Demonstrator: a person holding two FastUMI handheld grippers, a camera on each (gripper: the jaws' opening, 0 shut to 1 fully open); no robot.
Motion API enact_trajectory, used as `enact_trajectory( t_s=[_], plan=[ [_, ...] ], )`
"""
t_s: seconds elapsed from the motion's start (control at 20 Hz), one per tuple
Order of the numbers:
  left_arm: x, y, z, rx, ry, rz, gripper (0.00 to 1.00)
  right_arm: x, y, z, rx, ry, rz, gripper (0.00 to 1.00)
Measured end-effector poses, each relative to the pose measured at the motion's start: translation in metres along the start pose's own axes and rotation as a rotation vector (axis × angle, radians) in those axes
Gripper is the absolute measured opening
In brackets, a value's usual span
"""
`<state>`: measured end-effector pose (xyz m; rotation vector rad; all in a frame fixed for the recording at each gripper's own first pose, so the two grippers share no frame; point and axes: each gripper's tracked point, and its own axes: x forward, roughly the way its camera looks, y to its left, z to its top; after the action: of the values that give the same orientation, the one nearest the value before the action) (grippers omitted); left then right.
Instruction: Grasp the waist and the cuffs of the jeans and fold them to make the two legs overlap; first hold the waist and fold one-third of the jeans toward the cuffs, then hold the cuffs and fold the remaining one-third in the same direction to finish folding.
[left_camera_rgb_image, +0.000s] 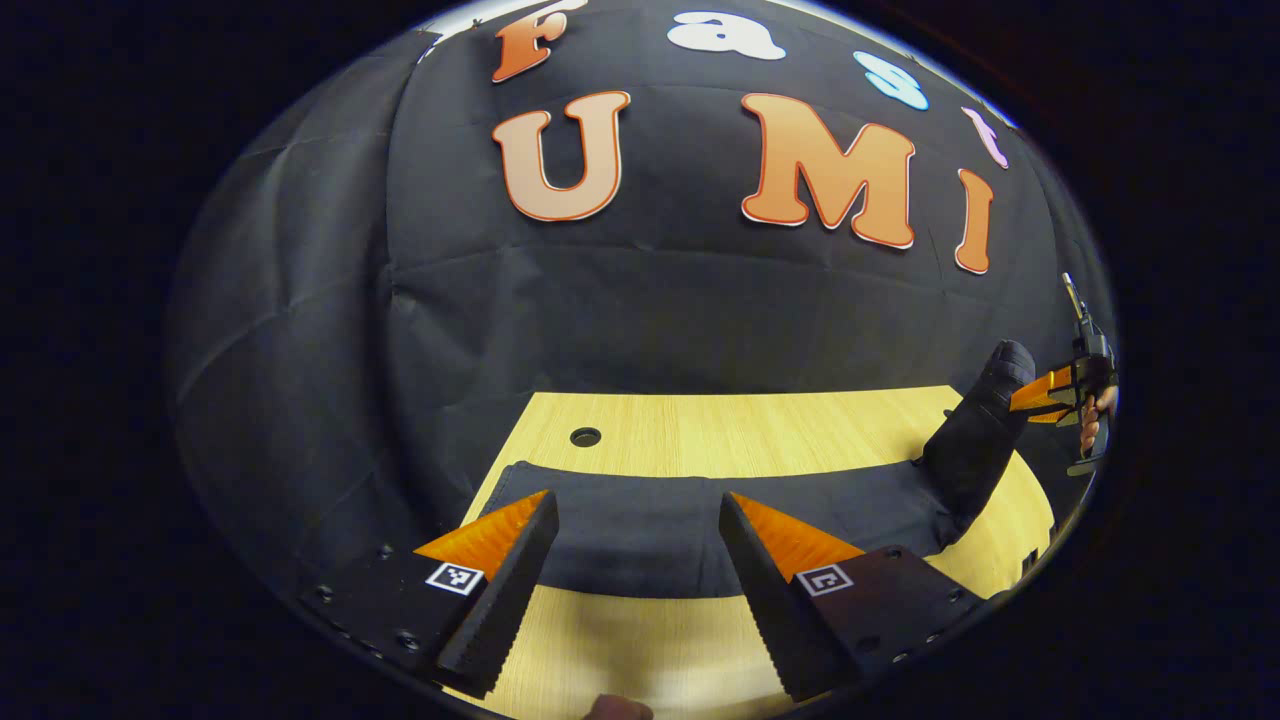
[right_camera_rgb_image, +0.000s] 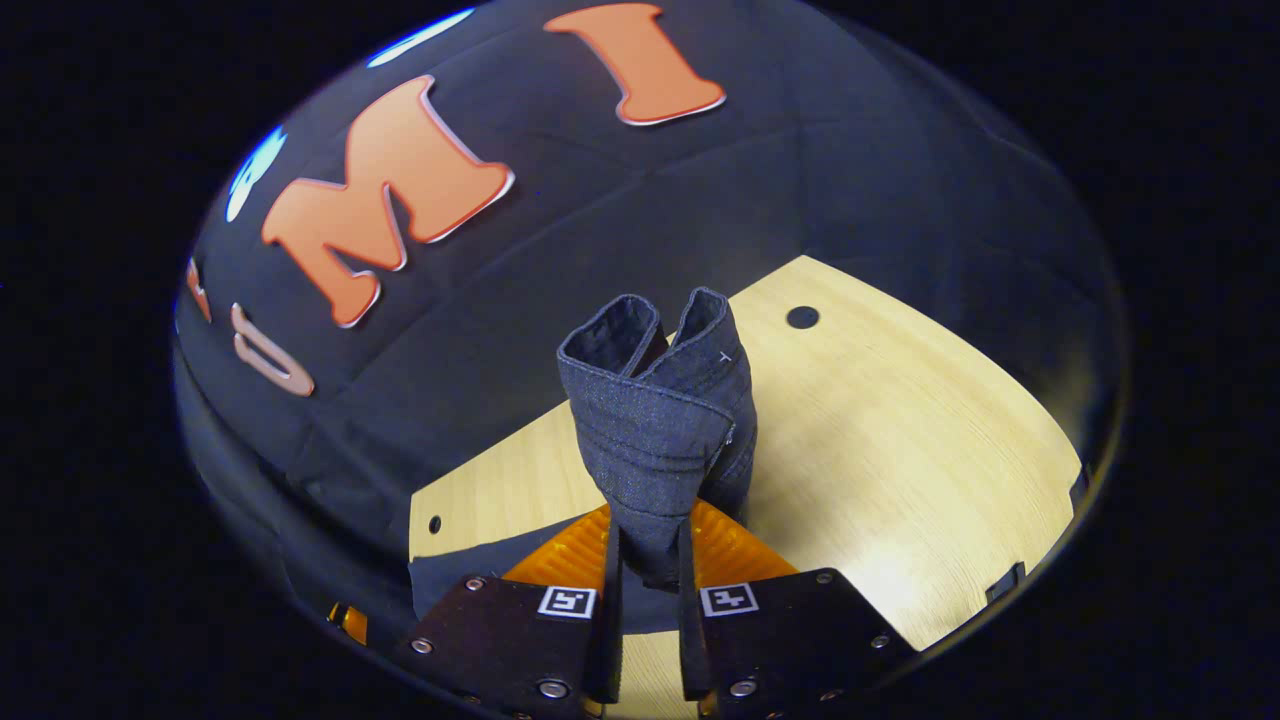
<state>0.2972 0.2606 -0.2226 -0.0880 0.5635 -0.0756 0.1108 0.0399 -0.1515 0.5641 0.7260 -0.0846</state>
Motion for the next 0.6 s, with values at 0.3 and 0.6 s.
enact_trajectory(
  t_s=[0.3, 0.6],
  plan=[
    [-0.016, 0.025, 0.006, -0.040, -0.064, 0.062, 0.98, 0.013, 0.046, -0.039, -0.094, 0.048, 0.055, 0.24],
    [-0.023, 0.038, 0.000, -0.033, -0.066, 0.088, 0.97, 0.025, 0.090, -0.086, -0.187, 0.099, 0.122, 0.24]
  ],
)
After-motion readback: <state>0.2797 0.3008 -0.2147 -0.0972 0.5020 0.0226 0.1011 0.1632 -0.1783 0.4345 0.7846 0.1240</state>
